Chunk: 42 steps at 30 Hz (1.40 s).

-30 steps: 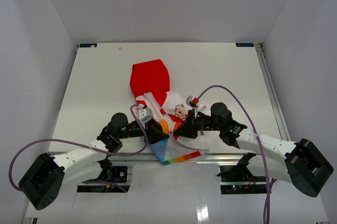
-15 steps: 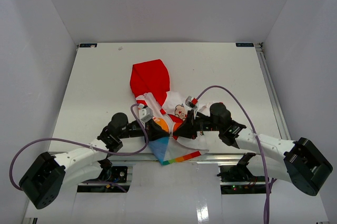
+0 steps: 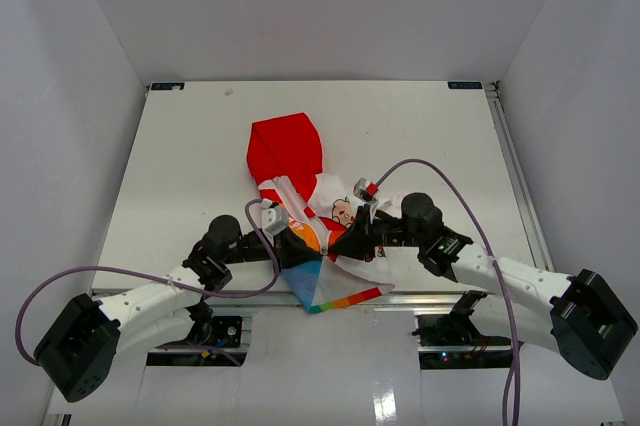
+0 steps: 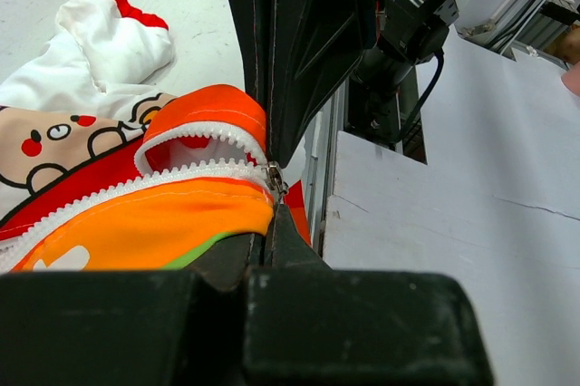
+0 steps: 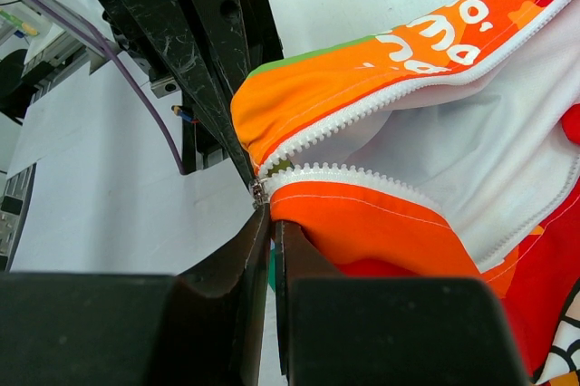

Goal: Zip up the jacket

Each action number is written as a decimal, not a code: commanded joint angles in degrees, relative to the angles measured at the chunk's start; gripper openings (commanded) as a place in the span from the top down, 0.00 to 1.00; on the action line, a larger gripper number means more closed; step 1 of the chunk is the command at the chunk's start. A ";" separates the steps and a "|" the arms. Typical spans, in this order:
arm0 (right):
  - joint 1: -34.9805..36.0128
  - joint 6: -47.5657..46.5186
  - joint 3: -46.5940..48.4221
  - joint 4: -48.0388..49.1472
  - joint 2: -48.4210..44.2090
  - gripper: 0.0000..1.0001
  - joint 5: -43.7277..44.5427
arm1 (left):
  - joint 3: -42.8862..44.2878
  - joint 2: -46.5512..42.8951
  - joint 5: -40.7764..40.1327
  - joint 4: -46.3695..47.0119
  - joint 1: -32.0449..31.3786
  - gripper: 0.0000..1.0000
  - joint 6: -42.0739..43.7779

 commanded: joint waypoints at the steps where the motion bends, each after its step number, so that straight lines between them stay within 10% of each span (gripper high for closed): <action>1: -0.20 -1.24 3.07 1.74 -1.06 0.92 0.82 | -0.07 -0.11 3.84 0.88 -0.22 1.00 0.84; 42: -2.89 3.53 10.32 6.05 1.67 0.92 3.59 | 2.11 5.54 3.52 -2.69 -0.23 1.00 2.57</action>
